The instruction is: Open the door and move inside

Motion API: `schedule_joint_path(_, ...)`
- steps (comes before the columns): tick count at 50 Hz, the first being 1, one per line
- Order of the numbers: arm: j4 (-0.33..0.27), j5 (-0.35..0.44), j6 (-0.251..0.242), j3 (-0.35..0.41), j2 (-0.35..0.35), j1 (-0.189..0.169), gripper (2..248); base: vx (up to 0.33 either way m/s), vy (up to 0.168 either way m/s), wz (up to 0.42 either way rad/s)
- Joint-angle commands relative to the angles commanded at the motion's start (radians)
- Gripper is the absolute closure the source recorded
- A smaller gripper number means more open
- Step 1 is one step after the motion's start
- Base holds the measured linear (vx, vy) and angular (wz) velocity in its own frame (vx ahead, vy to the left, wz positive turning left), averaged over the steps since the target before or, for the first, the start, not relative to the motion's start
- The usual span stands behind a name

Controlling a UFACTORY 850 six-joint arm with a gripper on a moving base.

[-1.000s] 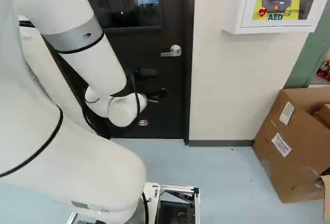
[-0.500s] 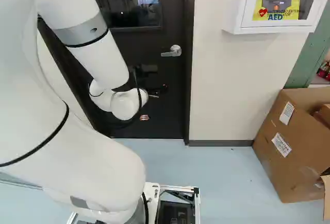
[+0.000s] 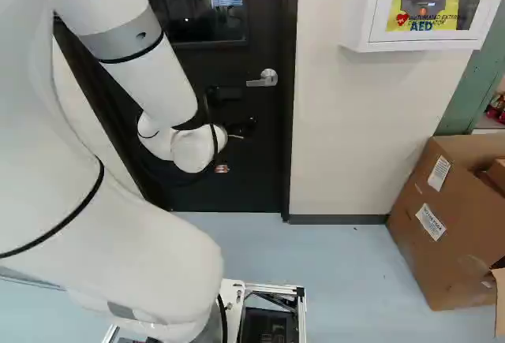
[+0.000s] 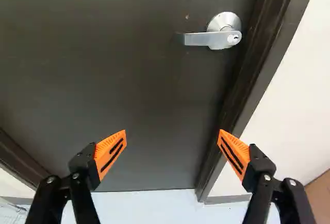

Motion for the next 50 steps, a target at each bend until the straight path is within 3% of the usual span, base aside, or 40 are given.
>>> schedule_joint_path(50,0.000,0.000,0.000,-0.107,0.016,-0.001,3,0.000,0.000,0.000)
